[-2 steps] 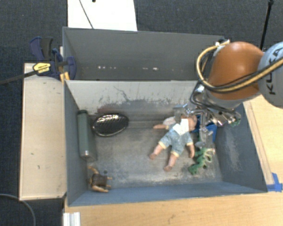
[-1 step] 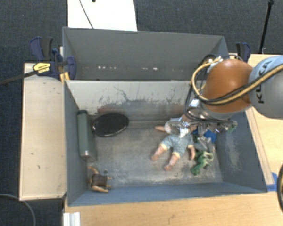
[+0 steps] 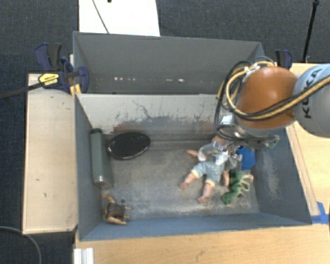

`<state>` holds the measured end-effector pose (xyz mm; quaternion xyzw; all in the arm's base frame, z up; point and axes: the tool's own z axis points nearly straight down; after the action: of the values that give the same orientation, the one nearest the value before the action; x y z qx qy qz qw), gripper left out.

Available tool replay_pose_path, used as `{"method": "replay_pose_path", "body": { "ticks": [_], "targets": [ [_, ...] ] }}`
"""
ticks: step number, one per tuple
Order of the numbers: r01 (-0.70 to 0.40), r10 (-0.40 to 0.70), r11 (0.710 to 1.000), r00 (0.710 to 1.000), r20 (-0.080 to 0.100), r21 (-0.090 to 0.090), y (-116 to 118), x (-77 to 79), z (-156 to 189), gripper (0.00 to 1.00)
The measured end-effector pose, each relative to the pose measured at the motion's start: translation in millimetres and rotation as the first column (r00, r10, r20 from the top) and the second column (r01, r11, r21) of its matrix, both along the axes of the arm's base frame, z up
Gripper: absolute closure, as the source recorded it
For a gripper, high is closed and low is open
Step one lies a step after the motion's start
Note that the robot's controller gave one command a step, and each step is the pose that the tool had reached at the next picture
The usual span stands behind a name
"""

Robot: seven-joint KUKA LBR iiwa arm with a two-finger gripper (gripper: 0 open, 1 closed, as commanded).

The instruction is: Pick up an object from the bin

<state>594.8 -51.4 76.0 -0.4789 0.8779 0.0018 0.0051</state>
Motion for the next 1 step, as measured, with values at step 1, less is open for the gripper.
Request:
{"method": "replay_pose_path", "body": {
  "ticks": [1],
  "targets": [
    [0.003, -0.003, 1.000, 1.000, 0.000, 0.000, -0.1, 0.1, 0.3, 1.00]
  ]
}}
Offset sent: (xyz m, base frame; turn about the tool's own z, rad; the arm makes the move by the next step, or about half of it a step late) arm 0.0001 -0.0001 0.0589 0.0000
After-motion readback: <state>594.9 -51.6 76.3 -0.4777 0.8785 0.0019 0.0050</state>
